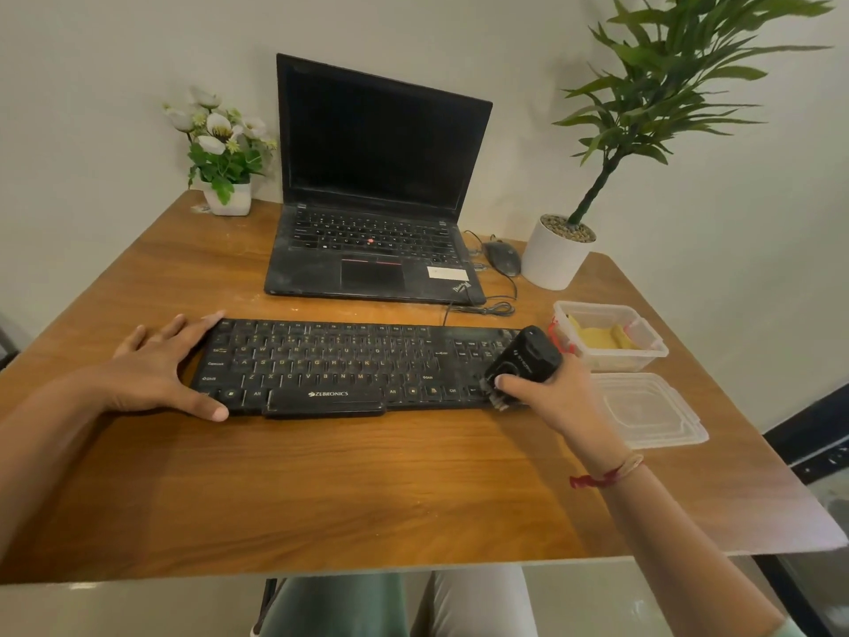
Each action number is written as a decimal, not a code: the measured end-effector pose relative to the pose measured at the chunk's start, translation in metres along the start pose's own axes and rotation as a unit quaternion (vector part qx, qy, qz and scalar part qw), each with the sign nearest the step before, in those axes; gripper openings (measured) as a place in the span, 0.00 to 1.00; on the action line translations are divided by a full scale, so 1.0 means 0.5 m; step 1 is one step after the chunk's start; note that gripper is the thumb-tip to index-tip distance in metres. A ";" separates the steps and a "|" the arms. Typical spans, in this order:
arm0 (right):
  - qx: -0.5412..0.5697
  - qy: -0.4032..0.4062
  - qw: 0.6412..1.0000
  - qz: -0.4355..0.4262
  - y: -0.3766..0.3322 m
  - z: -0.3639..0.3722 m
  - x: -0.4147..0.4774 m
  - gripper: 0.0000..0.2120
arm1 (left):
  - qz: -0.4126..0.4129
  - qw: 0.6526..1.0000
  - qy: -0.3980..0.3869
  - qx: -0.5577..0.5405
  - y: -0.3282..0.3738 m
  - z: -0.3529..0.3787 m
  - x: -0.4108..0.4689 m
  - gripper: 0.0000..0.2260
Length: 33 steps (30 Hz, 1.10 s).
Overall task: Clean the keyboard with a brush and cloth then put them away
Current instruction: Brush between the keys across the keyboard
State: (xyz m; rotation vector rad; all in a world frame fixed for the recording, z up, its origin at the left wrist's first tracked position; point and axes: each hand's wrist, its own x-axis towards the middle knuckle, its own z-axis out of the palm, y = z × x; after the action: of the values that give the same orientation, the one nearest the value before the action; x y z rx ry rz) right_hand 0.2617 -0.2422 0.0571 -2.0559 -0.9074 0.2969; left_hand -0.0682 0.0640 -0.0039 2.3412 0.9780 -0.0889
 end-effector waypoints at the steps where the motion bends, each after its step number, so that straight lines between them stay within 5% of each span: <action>1: -0.008 0.018 1.000 0.002 0.007 -0.010 0.008 0.13 | 0.001 1.000 0.005 0.005 0.000 0.001 0.003 0.63; 5: -0.009 0.090 0.995 0.032 0.041 -0.052 0.035 0.09 | -0.005 0.999 0.031 0.022 -0.005 0.009 0.007 0.64; 10: 0.057 -0.017 0.997 0.053 0.052 -0.021 0.016 0.16 | 0.008 0.999 0.043 0.000 -0.014 0.012 0.010 0.65; 16: 0.044 0.086 0.993 0.061 0.056 -0.065 0.034 0.10 | 0.019 0.998 0.055 -0.029 -0.046 0.021 0.026 0.59; 21: 0.052 0.010 0.997 0.053 0.036 -0.009 0.003 0.13 | -0.001 0.999 0.032 -0.003 -0.020 0.012 0.017 0.62; 28: -0.009 0.145 0.987 0.062 0.055 -0.049 0.014 0.09 | -0.002 0.999 0.043 0.019 0.004 0.010 0.000 0.64; 33: 0.022 0.064 0.996 0.052 0.043 -0.020 -0.011 0.10 | 0.003 0.999 0.043 0.014 0.001 0.011 0.002 0.64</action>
State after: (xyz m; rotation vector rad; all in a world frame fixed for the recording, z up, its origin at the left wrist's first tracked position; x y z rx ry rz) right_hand 0.2737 -0.2603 0.0459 -2.0588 -0.7116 0.2351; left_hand -0.0665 0.0614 -0.0083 2.3895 1.0172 0.0000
